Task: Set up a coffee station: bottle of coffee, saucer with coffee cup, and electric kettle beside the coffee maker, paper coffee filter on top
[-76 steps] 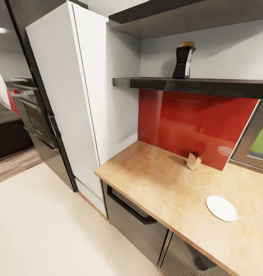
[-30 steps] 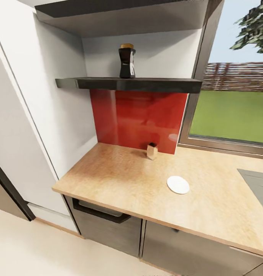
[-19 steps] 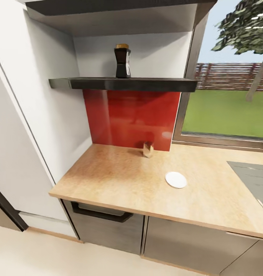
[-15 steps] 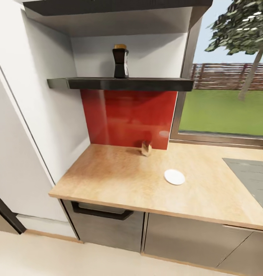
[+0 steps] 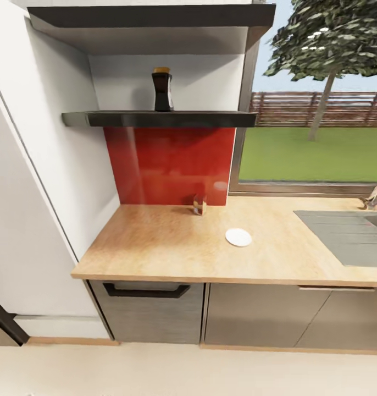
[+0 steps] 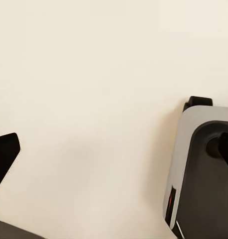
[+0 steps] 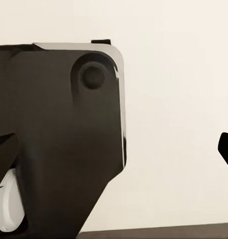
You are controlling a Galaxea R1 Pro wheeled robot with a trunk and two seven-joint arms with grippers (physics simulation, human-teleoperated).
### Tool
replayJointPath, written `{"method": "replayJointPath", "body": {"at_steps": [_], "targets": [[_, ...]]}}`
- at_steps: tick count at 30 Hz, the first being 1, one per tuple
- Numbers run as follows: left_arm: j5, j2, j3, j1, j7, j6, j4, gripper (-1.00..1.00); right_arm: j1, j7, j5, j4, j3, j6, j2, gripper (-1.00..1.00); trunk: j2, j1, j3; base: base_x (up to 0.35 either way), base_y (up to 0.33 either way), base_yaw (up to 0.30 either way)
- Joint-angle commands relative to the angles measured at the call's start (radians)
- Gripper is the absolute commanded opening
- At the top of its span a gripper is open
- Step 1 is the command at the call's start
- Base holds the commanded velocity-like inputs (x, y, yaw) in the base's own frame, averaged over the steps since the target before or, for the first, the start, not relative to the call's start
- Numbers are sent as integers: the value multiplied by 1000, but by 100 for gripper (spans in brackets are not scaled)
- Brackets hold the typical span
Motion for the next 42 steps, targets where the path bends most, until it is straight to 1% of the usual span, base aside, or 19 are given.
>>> {"method": "replayJointPath", "body": {"at_steps": [1, 4, 5, 9, 17, 19, 20, 21, 22, 23, 24, 26, 29, 30, 31, 32, 34, 39, 42], "targets": [[-10, 0, -1, -1, 3, -5, 2, 100, -1, -1, -6, 1, 1, -4, 0, 100, -2, 0, -2, -289, 154, -64], [-9, -2, -29, -1, 5, -4, 3, 100, -1, -2, -5, 0, 3, -6, 1, 100, -2, 0, -2, -309, 54, -21], [-9, -3, -33, -1, 5, -4, 3, 100, -1, -2, -5, 0, 4, -6, 1, 100, -2, 0, -2, -317, 17, -7], [-9, -2, -39, -1, 5, -5, 2, 100, -1, -2, -5, 0, 5, -7, 1, 100, -2, 0, -2, -228, 8, -3], [-9, -3, -41, -14, 12, -5, -2, 100, -1, -2, -6, 0, 2, -7, 1, 100, -2, 0, -2, -20, 1, 0], [-9, -5, -42, -26, 13, -5, -13, 100, -1, -2, -6, 0, -1, -7, 1, 100, -2, 0, -2, -1, 0, 0], [-8, -11, -43, -44, 10, -6, -49, 100, -1, -2, -7, 0, -2, -7, 1, 100, -2, 0, -2, 0, 0, 0], [-8, -14, -43, -48, 9, -6, -58, 100, -1, -2, -7, -1, -2, -7, 1, 100, -2, 0, -2, 0, 0, 0], [-8, -22, -43, -58, 7, -7, -81, 100, -1, -2, -7, -1, -3, -7, 1, 100, -2, 0, -2, 0, 0, 0], [-8, -59, -45, -86, 3, -7, -157, 100, -1, -2, -8, -2, -3, -7, 1, 100, -2, 0, -2, 0, 0, 0], [-7, -95, -54, -119, 2, -23, -237, 100, -1, -2, -8, -3, -3, -7, 1, 100, -2, 0, -2, 0, 0, 0], [-6, -128, -80, -160, 2, -59, -316, 100, -1, -2, -8, -4, -3, -7, 1, 100, -2, 0, -2, 0, 0, 0], [-6, -158, -115, -202, 2, -97, -379, 100, -1, -2, -8, -3, -3, -7, 1, 100, -2, 0, -2, 0, 0, 0], [-5, -173, -132, -223, 2, -108, -406, 100, -1, -2, -8, -3, -3, -7, 1, 100, -2, 0, -2, 0, 0, 0], [-4, -187, -148, -244, 2, -116, -432, 100, -1, -2, -8, -3, -3, -7, 1, 100, -2, 0, -2, 0, 0, 0], [-4, -194, -156, -254, 2, -119, -446, 100, -1, -2, -8, -3, -3, -7, 1, 100, -2, 0, -2, 0, 0, 0], [-1, -216, -178, -294, 4, -127, -504, 100, -1, -2, -8, -3, -3, -8, 2, 100, -2, 0, -2, 0, 0, 0], [1, -254, -200, -363, 4, -132, -615, 100, -1, -2, -8, -3, -3, -8, 2, 100, -2, 0, -2, 0, 0, 0], [3, -264, -208, -402, 4, -135, -662, 100, -1, -2, -8, -3, -3, -8, 2, 100, -2, 0, -2, 0, 0, 0]]}}
